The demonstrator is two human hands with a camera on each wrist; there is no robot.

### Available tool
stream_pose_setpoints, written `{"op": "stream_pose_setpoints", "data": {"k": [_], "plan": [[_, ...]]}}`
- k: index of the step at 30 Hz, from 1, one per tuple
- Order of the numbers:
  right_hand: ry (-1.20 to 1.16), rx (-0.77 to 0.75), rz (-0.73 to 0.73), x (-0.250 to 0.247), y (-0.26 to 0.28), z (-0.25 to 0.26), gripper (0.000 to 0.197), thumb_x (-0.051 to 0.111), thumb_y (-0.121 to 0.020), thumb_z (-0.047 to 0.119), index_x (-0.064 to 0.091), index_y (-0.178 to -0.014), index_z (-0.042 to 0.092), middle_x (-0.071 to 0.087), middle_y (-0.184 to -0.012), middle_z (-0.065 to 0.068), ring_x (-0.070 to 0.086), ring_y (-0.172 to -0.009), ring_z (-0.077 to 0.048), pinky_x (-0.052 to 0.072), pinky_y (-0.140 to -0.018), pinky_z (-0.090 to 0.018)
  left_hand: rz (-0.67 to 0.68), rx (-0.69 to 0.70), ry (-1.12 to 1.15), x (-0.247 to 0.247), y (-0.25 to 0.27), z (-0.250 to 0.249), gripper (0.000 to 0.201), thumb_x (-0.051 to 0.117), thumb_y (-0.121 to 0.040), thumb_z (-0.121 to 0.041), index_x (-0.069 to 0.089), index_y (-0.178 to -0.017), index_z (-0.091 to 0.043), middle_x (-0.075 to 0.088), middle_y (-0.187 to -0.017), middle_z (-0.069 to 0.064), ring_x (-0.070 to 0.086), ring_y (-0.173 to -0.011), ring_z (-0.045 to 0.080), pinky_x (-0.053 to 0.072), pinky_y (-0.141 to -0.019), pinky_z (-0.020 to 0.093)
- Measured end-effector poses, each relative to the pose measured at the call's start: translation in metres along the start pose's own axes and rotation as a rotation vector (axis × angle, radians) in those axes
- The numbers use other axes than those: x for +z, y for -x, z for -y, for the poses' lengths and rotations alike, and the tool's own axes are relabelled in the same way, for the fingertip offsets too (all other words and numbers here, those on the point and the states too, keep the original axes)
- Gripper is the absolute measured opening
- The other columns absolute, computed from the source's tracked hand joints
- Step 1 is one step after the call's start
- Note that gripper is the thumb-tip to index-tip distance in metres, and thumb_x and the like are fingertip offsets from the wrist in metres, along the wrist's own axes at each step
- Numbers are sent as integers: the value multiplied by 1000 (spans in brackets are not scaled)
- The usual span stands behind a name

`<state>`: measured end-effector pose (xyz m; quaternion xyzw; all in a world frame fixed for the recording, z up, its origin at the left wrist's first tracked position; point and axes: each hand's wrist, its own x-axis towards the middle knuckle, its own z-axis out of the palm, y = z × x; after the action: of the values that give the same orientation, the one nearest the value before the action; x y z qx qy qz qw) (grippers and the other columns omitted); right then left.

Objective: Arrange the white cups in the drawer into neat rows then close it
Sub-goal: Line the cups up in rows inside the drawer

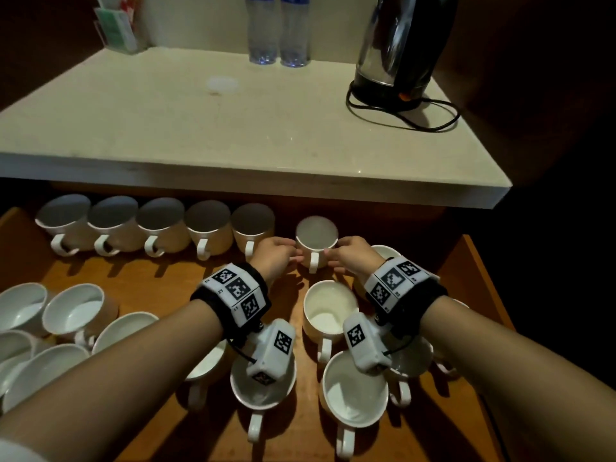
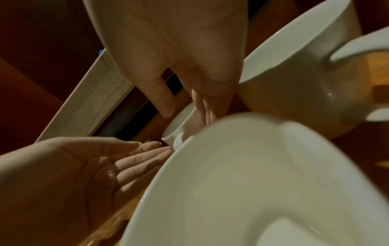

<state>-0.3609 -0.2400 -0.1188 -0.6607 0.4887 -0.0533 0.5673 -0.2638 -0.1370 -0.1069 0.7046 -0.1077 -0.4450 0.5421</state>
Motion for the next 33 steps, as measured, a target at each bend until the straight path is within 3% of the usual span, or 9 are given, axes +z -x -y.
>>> {"op": "stream_pose_setpoints", "data": {"k": [4, 8, 12, 14, 17, 20, 23, 27, 33], "plan": [[-4, -1, 28, 7, -5, 6, 28, 57, -90, 7, 56, -114, -6, 62, -117, -27, 61, -111, -37, 47, -78, -33, 23, 21, 14, -5, -3, 0, 36, 44, -93, 5, 45, -129, 7, 58, -81, 7, 58, -73, 12, 50, -61, 15], [-19, 3, 33, 12, -7, 10, 23, 57, -90, 8, 56, -110, -4, 64, -105, -25, 61, -92, -29, 42, -71, -29, 22, 30, 28, -7, -6, -1, 37, 43, -93, 5, 45, -130, 7, 57, -79, 8, 61, -59, 7, 48, -60, 15], [-18, 18, 39, 14, -9, 11, 15, 57, -90, 7, 53, -102, 0, 59, -90, -13, 58, -80, -22, 43, -61, -25, 26, 22, -6, -9, -5, 2, 36, 46, -93, 2, 49, -128, 3, 63, -111, 20, 63, -97, 23, 49, -79, 24], [-10, 17, 31, 13, -8, 11, 26, 58, -90, 8, 51, -114, -2, 60, -94, -13, 59, -76, -19, 45, -58, -22, 43, 21, -36, -10, -4, 4, 33, 47, -93, -1, 52, -126, -1, 62, -119, 17, 61, -108, 25, 48, -80, 25], [58, -16, -44, 11, -9, 14, 45, 59, -90, 12, 46, -132, 4, 59, -118, -14, 62, -101, -25, 54, -82, -33, 68, 13, -72, -12, -4, 4, 31, 47, -93, -5, 54, -124, -5, 63, -121, 13, 59, -113, 23, 44, -94, 32], [10, -23, -66, 15, -9, 17, 52, 60, -89, 13, 42, -136, 3, 56, -130, -14, 56, -118, -27, 45, -103, -41, 85, 6, -73, -14, -5, 4, 33, 46, -94, -3, 52, -126, -2, 61, -123, 16, 57, -118, 26, 39, -103, 37], [-91, 1, -54, 19, -5, 19, 59, 58, -89, 6, 33, -142, 0, 54, -131, -18, 55, -120, -29, 44, -105, -41, 91, 11, -79, -14, -3, 2, 34, 48, -93, -3, 51, -127, -2, 60, -125, 15, 56, -119, 25, 39, -104, 36], [-114, -17, -69, 22, -1, 19, 49, 59, -87, 2, 43, -133, -7, 60, -108, -18, 60, -111, -34, 47, -100, -46, 72, 45, -145, -13, 0, 3, 37, 51, -93, -9, 51, -129, -6, 58, -128, 12, 53, -121, 23, 41, -99, 32], [-151, -16, -11, 27, 1, 25, 42, 52, -90, -5, 42, -130, -8, 57, -123, -28, 58, -115, -37, 47, -101, -39, 61, 68, -198, -16, -1, 2, 44, 52, -93, -11, 45, -136, -8, 52, -133, 9, 49, -123, 22, 41, -96, 29]]}}
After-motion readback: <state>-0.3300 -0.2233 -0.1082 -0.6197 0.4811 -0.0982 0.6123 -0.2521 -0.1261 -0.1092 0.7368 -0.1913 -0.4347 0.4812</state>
